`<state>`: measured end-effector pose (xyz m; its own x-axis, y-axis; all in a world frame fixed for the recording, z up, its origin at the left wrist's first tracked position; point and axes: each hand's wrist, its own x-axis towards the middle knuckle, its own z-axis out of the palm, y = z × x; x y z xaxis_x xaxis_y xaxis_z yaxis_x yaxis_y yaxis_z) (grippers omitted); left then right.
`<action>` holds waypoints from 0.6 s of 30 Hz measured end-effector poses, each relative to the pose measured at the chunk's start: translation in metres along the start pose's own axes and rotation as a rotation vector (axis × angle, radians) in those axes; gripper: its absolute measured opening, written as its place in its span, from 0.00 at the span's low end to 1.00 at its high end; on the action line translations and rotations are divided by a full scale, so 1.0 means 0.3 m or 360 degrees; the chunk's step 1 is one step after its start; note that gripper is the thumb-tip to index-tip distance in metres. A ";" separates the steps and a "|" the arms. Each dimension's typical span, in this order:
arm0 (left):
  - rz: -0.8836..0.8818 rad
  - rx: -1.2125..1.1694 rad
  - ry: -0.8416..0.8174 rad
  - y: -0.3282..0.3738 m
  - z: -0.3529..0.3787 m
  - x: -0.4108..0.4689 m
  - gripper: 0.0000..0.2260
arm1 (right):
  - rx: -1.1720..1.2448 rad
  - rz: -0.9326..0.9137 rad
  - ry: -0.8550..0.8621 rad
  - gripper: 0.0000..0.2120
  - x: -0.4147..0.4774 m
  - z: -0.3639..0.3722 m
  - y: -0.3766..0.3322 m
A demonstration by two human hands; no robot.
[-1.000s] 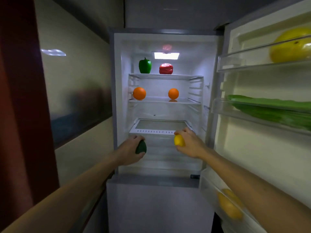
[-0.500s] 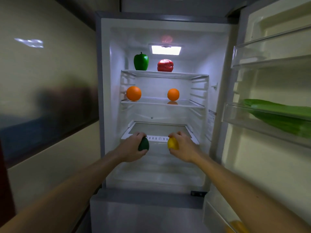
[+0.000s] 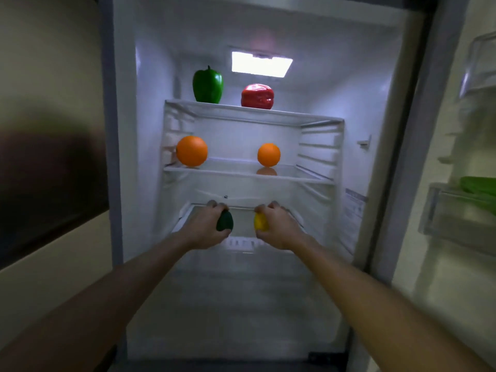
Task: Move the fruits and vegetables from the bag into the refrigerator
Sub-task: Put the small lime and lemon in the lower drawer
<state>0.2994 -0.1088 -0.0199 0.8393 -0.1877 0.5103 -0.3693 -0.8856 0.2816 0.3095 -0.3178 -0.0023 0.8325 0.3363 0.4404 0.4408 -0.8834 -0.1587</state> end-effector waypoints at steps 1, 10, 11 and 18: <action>-0.0019 -0.0003 -0.0015 -0.014 0.006 0.027 0.26 | -0.0001 0.0022 -0.0038 0.29 0.029 0.010 0.002; -0.0140 -0.0192 -0.0072 -0.151 0.114 0.196 0.25 | 0.0011 0.0038 -0.0130 0.27 0.238 0.139 0.022; -0.0161 -0.0202 -0.0078 -0.167 0.129 0.206 0.25 | 0.0007 0.0033 -0.0132 0.27 0.253 0.153 0.028; -0.0328 -0.0149 -0.0144 -0.237 0.200 0.273 0.25 | 0.0059 0.0156 -0.0228 0.28 0.346 0.243 0.058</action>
<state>0.4184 -0.0868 -0.0470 0.9314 -0.0482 0.3608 -0.2186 -0.8667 0.4484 0.4280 -0.2745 -0.0236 0.9101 0.2948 0.2913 0.3653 -0.9025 -0.2283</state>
